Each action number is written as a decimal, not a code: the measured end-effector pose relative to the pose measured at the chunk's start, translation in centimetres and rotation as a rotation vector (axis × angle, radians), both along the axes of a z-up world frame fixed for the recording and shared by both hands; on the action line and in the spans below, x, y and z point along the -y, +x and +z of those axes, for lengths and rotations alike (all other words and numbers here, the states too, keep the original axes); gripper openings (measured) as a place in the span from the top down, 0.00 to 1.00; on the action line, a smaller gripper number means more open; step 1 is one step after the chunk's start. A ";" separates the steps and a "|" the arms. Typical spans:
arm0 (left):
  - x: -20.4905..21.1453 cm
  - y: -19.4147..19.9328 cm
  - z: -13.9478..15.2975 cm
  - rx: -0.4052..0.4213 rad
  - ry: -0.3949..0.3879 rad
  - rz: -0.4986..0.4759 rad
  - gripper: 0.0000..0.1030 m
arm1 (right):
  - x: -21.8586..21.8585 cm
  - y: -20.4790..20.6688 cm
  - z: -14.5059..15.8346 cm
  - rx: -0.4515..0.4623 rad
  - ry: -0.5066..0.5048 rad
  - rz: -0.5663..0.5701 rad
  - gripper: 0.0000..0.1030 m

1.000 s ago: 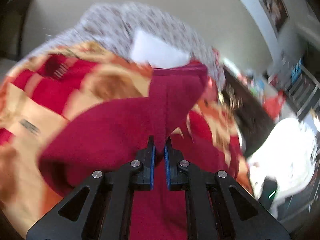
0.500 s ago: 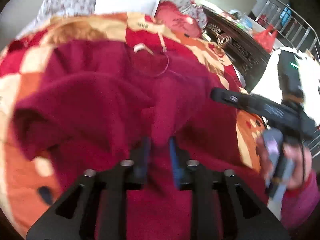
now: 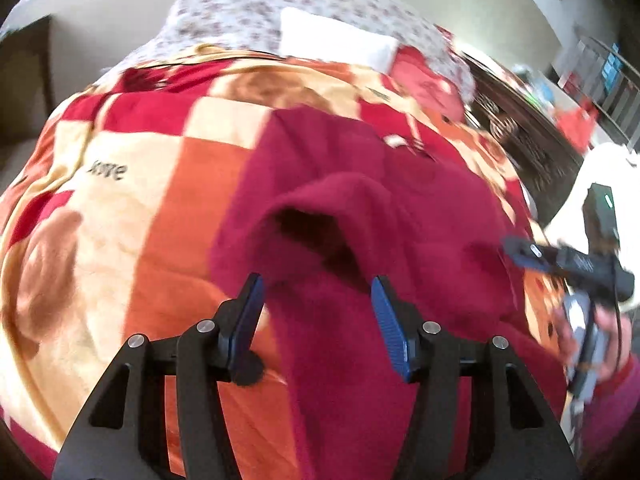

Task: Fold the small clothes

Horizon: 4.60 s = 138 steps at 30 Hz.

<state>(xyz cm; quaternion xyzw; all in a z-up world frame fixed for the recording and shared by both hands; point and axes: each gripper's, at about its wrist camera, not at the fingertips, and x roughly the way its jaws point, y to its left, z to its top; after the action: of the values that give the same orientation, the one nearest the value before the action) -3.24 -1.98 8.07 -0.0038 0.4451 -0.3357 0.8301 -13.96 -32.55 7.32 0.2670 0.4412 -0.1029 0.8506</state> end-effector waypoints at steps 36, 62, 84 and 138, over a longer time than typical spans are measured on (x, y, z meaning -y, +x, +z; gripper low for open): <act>1.5 0.3 -2.0 -0.010 0.104 0.023 0.46 | 4.8 -1.1 0.4 -0.163 -0.381 0.001 0.94; -0.3 0.4 -6.5 -0.094 0.054 0.055 0.46 | -13.8 19.8 -1.2 0.084 -0.239 0.685 0.62; -2.3 0.2 -2.5 -0.048 -0.005 0.137 0.46 | -13.3 18.4 2.7 0.192 -0.247 0.510 0.58; 10.1 -1.9 -1.9 0.032 0.098 -0.035 0.46 | 13.7 -5.3 2.0 0.026 -0.248 -0.212 0.60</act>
<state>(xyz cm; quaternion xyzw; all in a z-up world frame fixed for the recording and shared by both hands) -5.11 -12.07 6.18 0.0501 0.4478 -0.3277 0.8304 -19.21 -46.22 9.35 0.2061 0.3835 -0.2425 0.8670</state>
